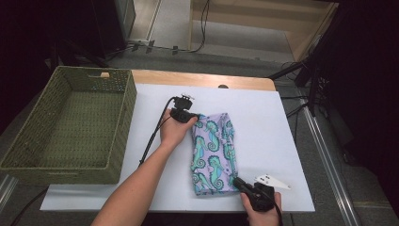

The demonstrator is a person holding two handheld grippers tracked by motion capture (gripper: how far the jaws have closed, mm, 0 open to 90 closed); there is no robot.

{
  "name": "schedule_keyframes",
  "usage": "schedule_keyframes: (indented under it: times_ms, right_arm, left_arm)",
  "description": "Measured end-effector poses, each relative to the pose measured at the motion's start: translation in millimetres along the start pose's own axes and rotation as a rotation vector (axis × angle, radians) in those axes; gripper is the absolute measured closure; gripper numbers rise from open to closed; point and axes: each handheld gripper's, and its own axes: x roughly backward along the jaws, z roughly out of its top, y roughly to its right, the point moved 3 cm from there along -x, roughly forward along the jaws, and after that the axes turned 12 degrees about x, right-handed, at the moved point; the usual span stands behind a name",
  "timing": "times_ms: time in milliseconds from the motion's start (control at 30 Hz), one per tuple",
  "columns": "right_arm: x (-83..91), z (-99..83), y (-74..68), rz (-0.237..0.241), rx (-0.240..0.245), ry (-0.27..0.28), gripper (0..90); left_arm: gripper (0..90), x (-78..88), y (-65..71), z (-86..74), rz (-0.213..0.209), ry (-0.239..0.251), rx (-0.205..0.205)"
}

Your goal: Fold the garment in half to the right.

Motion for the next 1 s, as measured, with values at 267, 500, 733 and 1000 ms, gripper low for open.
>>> schedule_keyframes:
  times_ms: [267,500,733,1000]
  right_arm:
    - [0.4,2.2,1.5,-0.043,0.016,0.011,75.4]
    - [18.4,4.3,8.7,-0.076,0.060,0.071,60.8]
    - [25.8,23.9,16.1,-0.152,0.132,0.109,65.3]
    - [3.7,72.5,19.5,-0.126,0.197,0.117,86.2]
  left_arm:
    - [70.4,-0.5,1.7,2.6,-0.018,0.035,0.001]
    - [54.5,23.1,0.7,-8.5,-0.070,0.123,0.013]
    - [77.3,41.4,10.8,-25.9,-0.083,0.141,-0.047]
    - [87.5,38.3,11.7,-37.6,-0.102,0.119,-0.041]
